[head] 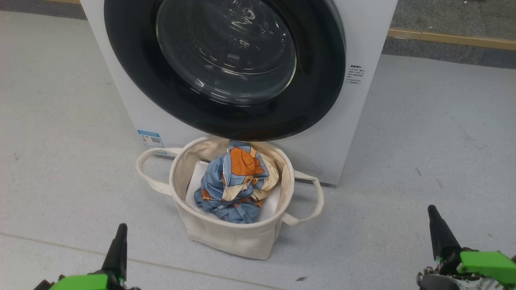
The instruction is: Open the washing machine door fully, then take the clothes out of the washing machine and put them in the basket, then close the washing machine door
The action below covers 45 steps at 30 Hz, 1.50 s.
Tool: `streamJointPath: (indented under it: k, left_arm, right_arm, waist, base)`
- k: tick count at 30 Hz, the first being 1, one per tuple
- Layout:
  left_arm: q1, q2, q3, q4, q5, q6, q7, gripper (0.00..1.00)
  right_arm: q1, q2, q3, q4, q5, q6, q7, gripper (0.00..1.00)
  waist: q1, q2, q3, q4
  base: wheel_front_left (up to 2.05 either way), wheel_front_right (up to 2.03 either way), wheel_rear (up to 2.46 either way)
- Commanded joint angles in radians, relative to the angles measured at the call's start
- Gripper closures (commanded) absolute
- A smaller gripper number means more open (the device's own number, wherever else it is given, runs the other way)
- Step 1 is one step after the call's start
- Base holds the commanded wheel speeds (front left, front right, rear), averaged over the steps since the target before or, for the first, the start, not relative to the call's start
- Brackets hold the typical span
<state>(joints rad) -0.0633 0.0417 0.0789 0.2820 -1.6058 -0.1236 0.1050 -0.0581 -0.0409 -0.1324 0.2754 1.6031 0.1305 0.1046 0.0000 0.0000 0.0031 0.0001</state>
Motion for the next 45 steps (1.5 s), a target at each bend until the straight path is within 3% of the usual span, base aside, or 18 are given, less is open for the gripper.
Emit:
streamJointPath:
  k: [1,45]
  left_arm:
    - [-0.045,0.009,0.035,-0.037,-0.003,-0.007,0.008,1.0]
    - [-0.045,0.009,0.035,-0.037,-0.003,-0.007,0.008,1.0]
  right_arm:
    - [-0.05,-0.009,0.019,-0.031,0.006,0.0,0.009,1.0]
    - [-0.05,-0.009,0.019,-0.031,0.006,0.0,0.008,1.0]
  waist:
    - [0.0,0.0,0.0,0.0]
    - [0.0,0.0,0.0,0.0]
  base:
    - [0.0,0.0,0.0]
    - [0.0,0.0,0.0]
